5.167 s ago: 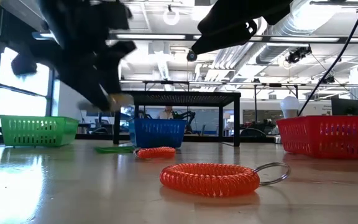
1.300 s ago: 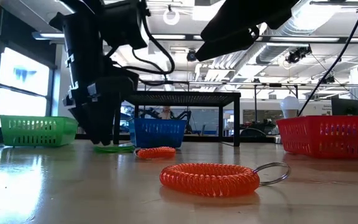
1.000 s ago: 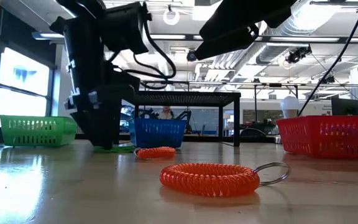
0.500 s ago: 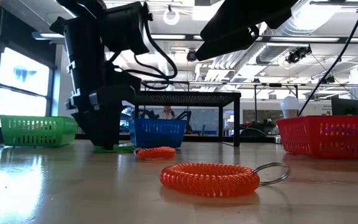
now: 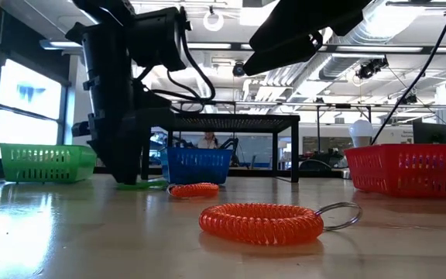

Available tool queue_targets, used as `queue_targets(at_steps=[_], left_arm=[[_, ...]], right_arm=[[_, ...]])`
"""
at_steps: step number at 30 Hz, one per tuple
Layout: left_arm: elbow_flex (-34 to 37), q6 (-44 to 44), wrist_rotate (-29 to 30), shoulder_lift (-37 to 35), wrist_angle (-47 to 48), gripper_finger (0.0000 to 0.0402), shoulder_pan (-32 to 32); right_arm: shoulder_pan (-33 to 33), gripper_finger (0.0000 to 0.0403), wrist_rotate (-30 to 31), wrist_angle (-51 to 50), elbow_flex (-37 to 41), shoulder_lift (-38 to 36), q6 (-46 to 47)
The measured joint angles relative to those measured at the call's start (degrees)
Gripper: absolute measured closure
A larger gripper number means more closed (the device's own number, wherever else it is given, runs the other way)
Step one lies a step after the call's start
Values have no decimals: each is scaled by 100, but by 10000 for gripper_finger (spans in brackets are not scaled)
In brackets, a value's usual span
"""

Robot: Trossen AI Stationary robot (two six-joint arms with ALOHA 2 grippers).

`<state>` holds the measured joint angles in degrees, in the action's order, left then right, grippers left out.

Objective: Pick & Place Office Desk Supplies
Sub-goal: Put the green rubber band into the blue basket

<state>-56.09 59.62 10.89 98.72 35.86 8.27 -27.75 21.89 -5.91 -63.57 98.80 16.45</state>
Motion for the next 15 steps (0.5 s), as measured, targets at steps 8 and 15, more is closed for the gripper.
queue_targets(at_steps=[8,15], left_arm=[[6,-479,5,2,-45,398,18],[-19,-619,-76,-118,-112,401,242]], right_arm=[[0,112,0,2,0,0,0],[0,112,0,2,0,0,-13]])
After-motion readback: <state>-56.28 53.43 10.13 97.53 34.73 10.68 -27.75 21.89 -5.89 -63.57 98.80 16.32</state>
